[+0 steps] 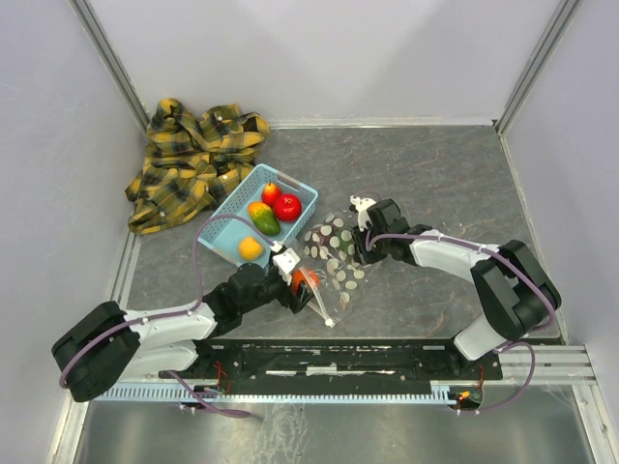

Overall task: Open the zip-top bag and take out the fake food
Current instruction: Pick up the fake fruit from the zipper food storage bag.

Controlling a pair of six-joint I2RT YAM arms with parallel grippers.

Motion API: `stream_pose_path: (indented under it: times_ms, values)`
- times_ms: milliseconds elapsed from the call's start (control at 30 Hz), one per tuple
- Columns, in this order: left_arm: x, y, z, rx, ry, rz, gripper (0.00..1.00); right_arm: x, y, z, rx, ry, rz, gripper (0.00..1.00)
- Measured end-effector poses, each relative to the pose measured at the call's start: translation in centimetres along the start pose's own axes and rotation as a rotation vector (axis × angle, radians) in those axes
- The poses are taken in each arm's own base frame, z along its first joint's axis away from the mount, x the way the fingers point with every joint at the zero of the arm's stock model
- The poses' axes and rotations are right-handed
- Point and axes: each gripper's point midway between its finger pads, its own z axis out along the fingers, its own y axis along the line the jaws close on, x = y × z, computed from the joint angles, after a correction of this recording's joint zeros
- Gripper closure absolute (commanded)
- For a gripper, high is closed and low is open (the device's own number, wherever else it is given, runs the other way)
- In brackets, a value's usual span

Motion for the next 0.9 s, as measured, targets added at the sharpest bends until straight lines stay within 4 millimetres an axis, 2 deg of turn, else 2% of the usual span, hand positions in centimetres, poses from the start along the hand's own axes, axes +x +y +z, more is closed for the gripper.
stream_pose_path:
  times_ms: [233, 500, 767, 900]
  values:
    - [0.1, -0.4, -0.6, -0.012, 0.121, -0.106, 0.42, 0.1, -0.2, 0.0, 0.003, 0.001, 0.004, 0.64]
    - [-2.5, -1.0, -1.7, -0.027, 0.188, -0.202, 0.42, 0.3, -0.5, 0.0, 0.006, 0.002, 0.012, 0.64]
    - [-2.6, -1.4, -3.6, -0.053, 0.313, -0.276, 0.43, 0.4, -0.7, -0.1, 0.004, 0.003, 0.020, 0.64]
    - [-4.0, -1.3, -4.7, -0.068, 0.333, -0.286, 0.43, 0.3, -0.8, -0.1, 0.004, 0.003, 0.021, 0.64]
